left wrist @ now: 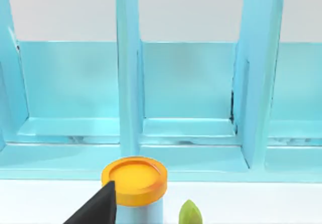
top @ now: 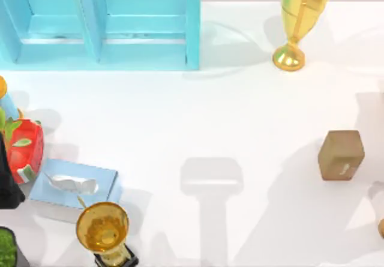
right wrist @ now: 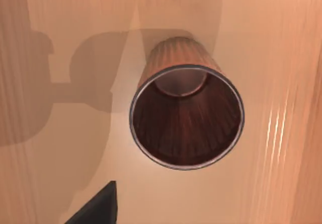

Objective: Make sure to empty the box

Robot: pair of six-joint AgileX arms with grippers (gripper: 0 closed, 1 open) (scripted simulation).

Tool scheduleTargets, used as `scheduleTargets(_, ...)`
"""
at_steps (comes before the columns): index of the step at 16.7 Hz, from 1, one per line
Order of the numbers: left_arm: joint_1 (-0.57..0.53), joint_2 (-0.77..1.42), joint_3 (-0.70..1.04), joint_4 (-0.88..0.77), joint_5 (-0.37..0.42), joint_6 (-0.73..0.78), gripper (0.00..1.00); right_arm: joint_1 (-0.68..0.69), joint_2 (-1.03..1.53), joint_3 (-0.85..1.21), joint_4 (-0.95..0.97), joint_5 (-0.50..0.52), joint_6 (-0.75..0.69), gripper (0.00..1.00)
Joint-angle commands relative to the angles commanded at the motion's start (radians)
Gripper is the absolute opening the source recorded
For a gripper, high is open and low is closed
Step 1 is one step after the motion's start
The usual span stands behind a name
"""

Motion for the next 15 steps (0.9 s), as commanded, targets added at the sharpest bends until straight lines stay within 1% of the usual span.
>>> scheduleTargets(9, 0.0, 0.0, 0.0, 0.0, 0.0, 0.0, 1.0, 0.001, 0.042, -0.239, 0.284, 0.001, 0.001, 1.0)
scheduleTargets(14, 0.0, 0.0, 0.0, 0.0, 0.0, 0.0, 1.0, -0.001, 0.049, -0.254, 0.304, 0.0, 0.0, 1.0)
scheduleTargets(15, 0.0, 0.0, 0.0, 0.0, 0.0, 0.0, 1.0, -0.001, 0.049, -0.254, 0.304, 0.0, 0.0, 0.92)
